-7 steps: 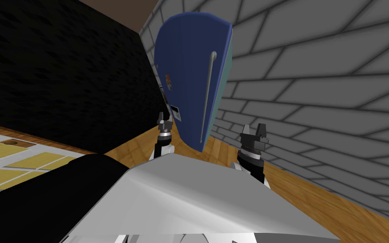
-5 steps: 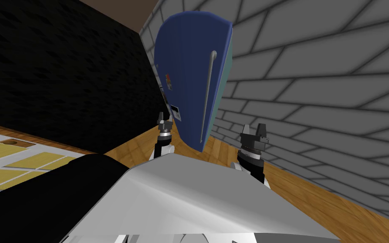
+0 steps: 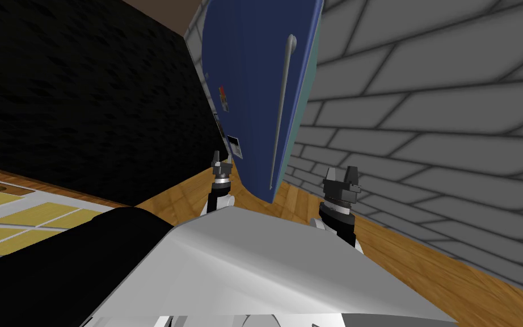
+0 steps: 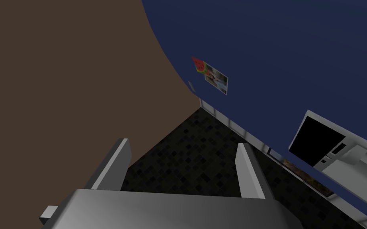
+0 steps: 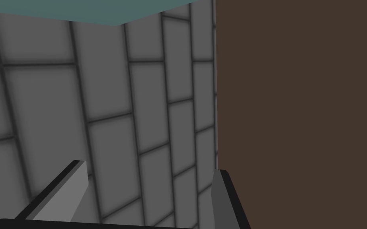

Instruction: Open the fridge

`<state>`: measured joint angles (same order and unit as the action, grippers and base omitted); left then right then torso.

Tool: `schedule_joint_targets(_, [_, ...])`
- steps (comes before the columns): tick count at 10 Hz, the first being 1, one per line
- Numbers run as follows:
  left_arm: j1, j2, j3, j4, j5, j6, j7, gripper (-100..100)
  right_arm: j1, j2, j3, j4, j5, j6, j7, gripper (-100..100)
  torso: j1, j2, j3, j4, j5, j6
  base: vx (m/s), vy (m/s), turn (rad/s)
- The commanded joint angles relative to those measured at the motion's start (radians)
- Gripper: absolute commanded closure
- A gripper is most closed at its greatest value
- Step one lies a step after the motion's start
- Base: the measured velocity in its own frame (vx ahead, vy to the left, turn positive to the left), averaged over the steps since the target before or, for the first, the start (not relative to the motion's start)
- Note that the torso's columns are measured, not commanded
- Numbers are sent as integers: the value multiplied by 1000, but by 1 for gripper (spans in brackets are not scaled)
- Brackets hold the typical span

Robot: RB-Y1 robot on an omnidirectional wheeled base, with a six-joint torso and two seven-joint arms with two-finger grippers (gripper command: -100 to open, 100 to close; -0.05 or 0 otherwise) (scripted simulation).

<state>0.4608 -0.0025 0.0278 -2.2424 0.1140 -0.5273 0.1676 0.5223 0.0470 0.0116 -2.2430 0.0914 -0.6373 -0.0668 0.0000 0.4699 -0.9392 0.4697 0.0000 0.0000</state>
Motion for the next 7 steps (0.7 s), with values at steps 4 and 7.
schedule_joint_targets(4, [5, 54, 3, 1, 11, 15, 6, -100, 0, 0, 0, 0, 0, 0, 0, 0, -1, 255, -512, 254, 0, 0, 10, -17, 9])
schedule_joint_targets(7, [20, 120, 12, 3, 43, 61, 23, -100, 0, 0, 0, 0, 0, 0, 0, 0, -2, 267, -537, 268, -1, 0, 41, -98, 42])
